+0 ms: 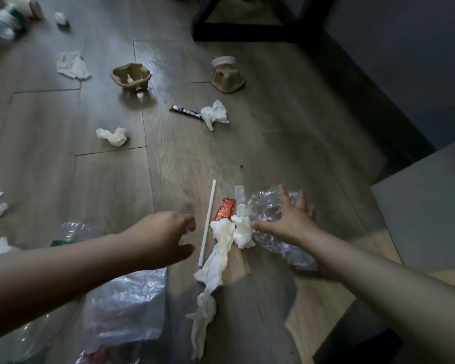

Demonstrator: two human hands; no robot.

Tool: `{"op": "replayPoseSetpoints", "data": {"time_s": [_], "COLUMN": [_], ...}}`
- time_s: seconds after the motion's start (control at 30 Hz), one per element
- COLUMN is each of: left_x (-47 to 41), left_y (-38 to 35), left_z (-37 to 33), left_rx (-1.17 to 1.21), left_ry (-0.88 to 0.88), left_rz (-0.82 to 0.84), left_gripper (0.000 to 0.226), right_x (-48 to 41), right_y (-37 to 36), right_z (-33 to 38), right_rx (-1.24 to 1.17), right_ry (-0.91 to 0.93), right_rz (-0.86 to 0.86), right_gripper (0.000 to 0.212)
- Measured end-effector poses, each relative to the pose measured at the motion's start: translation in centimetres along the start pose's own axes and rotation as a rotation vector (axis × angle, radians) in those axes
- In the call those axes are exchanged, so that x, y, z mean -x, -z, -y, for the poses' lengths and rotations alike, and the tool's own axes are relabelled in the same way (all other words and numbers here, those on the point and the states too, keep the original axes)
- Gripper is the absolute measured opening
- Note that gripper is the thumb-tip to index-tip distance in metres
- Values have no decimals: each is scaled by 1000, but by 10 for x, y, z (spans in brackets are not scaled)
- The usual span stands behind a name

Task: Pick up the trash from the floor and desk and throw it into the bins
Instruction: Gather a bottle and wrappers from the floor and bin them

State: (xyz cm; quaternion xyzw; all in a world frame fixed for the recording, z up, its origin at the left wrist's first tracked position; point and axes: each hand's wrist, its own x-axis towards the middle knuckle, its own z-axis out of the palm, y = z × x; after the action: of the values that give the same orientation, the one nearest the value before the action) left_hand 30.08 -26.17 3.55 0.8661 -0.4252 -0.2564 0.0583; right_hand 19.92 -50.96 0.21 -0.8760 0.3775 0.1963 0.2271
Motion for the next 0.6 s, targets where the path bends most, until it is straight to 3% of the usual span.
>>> {"op": "replayPoseSetpoints", "data": {"time_s": [0.33, 0.6], "left_x": [21, 26], "left_y": [0, 0], "left_z": [17, 33], "left_rx": [22, 4], "left_ry": [41, 100], "left_rz": [-7, 2], "left_gripper": [35, 36], "right_x": [1, 10], "right_y": [-38, -54], "right_z": [21, 33], "right_rx": [-102, -36], "right_ry": [0, -37], "right_rz": [226, 151], "right_gripper": [133, 135]}}
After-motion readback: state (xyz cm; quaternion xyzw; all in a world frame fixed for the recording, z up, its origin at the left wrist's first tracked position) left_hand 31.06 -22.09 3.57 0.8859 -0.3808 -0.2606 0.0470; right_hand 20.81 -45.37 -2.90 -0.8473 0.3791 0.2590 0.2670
